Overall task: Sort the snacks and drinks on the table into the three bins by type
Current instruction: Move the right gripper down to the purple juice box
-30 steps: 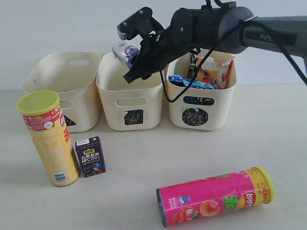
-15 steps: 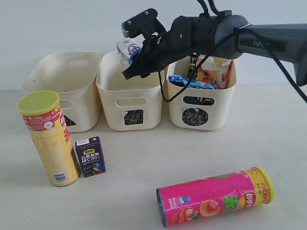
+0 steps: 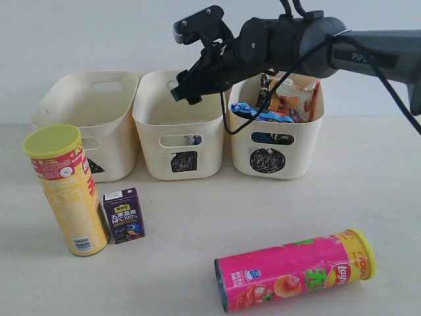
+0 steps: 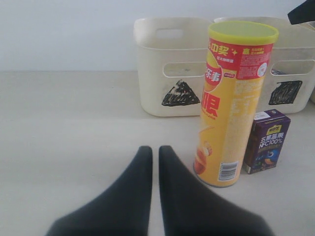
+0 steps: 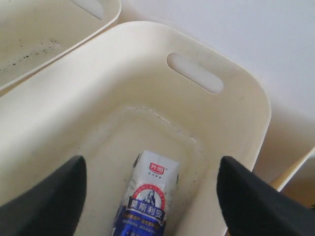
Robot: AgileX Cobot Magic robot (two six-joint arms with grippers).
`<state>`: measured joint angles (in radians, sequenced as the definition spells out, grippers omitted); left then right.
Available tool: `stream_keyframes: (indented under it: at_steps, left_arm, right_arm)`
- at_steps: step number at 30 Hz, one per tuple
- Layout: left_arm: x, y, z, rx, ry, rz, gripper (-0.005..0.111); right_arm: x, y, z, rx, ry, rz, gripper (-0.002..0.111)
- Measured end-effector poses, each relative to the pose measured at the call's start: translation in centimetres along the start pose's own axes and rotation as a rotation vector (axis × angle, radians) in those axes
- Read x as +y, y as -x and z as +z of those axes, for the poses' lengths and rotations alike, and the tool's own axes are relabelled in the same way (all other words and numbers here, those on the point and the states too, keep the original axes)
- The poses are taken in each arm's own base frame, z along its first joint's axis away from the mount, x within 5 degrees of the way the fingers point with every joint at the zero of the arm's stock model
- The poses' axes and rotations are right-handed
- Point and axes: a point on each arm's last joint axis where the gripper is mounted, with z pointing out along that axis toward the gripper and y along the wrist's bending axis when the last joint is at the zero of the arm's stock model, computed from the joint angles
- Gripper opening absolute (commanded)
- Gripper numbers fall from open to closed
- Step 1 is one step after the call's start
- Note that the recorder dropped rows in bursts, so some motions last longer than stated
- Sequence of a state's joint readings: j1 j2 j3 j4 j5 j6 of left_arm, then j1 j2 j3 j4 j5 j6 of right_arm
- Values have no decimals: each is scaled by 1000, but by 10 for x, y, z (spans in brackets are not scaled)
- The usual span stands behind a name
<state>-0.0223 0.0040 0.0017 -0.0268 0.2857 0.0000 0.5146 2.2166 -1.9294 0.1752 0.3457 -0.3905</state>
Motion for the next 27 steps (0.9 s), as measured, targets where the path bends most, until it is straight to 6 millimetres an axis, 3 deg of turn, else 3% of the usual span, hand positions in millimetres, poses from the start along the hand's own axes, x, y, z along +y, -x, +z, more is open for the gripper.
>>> stream_keyframes:
  at_steps: [6,11,16,21,24,27]
  left_arm:
    - [0,0,0,0,0,0,4]
    - [0,0,0,0,0,0,4]
    - [0,0,0,0,0,0,4]
    - [0,0,0,0,0,0,4]
    - [0,0,0,0,0,0,4]
    - [0,0,0,0,0,0,4]
  right_arm:
    - [1,-4,-3,66,26,-2,26]
    - [2,3,-19,118,56,-31,0]
    - [3,11,-38,162,85,-70,0]
    - [8,4,-48,281,173,-156,0]
    - [16,-4,-53,350,292,-246,0]
    - [33,-9,-62,379,524,-339,0]
